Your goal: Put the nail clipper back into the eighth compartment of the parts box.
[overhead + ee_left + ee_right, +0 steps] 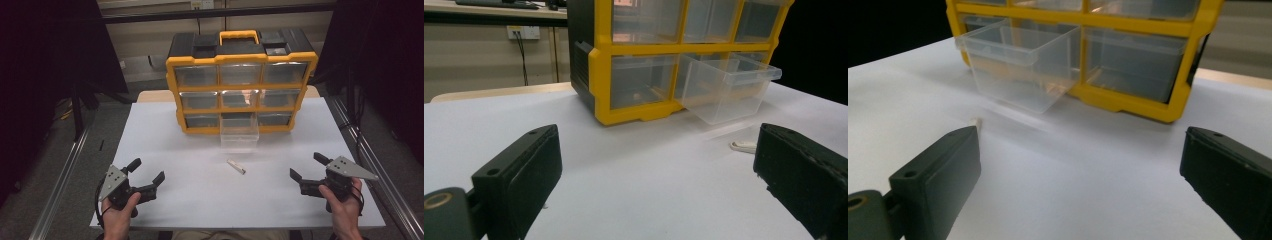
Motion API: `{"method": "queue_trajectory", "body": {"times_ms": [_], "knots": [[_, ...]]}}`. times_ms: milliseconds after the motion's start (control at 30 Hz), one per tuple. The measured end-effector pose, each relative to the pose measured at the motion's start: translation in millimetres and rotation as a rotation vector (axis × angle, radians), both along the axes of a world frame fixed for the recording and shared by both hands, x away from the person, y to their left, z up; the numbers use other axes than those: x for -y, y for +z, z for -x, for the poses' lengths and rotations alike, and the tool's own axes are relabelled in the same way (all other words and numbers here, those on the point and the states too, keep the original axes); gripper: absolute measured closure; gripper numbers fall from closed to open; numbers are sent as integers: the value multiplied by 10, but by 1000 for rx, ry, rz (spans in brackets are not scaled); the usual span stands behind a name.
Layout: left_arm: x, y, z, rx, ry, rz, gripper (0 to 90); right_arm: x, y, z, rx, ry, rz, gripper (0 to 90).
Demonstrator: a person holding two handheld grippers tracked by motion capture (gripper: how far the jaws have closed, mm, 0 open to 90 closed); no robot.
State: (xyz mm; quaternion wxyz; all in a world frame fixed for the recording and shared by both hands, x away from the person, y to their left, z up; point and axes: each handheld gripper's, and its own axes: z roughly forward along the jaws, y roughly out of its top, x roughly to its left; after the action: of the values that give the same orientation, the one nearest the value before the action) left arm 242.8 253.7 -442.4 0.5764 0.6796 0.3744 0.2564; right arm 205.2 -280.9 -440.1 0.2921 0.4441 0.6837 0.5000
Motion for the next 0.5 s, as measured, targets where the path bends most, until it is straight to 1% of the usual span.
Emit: {"method": "queue_trajectory", "body": {"times_ms": [33, 67, 133, 167, 200, 233, 267, 300, 400, 500], "knots": [[9, 0, -3, -4, -2, -1, 55, -2, -6, -9, -12, 3, -5, 23], [9, 0, -3, -4, -2, -1, 57, -2, -6, -9, -12, 3, -5, 23], [10, 1, -1, -2, -2, -12, 57, 1, -12, -20, -27, 11, -9, 23], [14, 0, -1, 0, -4, -5, 59, -9, -19, -33, -42, 13, -10, 24], [11, 0, 0, 1, -7, -7, 59, -9, -19, -33, -42, 13, -10, 24], [7, -1, 4, 0, -7, -5, 59, -16, -24, -38, -60, 20, 4, 23], [7, -1, 4, 0, -7, -5, 59, -16, -24, -38, -60, 20, 4, 23], [9, -2, 10, -2, 0, -2, 59, -29, -34, -40, -85, 31, 6, 22], [-2, 0, 22, 0, -2, -4, 59, -57, -38, -49, -97, 46, 8, 21], [-15, 0, 38, 3, -7, -5, 59, -83, -40, -59, -95, 62, 12, 19]]}}
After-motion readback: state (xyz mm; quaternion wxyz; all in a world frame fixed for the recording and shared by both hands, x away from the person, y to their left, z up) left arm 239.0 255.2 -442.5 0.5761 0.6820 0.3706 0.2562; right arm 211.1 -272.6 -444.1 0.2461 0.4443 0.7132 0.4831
